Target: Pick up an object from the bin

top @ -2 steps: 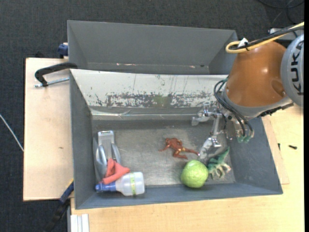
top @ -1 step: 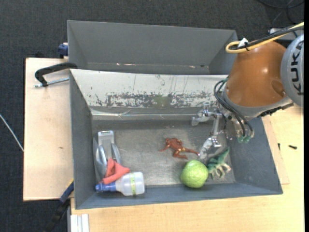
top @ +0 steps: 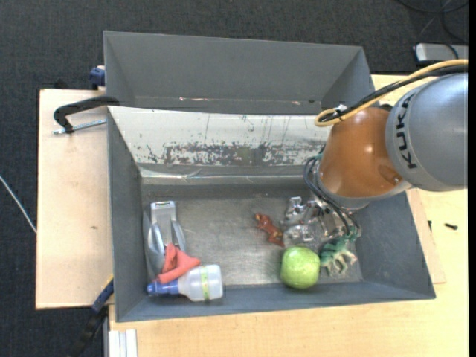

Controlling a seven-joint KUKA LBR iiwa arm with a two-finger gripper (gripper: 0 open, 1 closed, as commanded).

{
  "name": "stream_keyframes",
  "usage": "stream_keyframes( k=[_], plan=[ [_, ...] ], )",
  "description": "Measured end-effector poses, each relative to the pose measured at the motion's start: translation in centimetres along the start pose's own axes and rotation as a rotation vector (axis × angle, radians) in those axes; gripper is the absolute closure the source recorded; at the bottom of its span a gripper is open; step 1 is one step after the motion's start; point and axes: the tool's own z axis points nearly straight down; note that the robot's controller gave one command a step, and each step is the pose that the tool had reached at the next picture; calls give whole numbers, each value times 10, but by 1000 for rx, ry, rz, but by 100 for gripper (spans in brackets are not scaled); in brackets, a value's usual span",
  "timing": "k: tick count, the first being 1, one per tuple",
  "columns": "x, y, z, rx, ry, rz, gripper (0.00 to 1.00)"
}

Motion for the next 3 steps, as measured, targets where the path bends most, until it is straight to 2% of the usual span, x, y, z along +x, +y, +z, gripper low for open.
stream_keyframes(
  k=[2, 3],
  plan=[
    [0, 0, -1, 0, 1, 0, 100],
    [-21, -9, -35, 0, -1, -234, 0]
  ],
)
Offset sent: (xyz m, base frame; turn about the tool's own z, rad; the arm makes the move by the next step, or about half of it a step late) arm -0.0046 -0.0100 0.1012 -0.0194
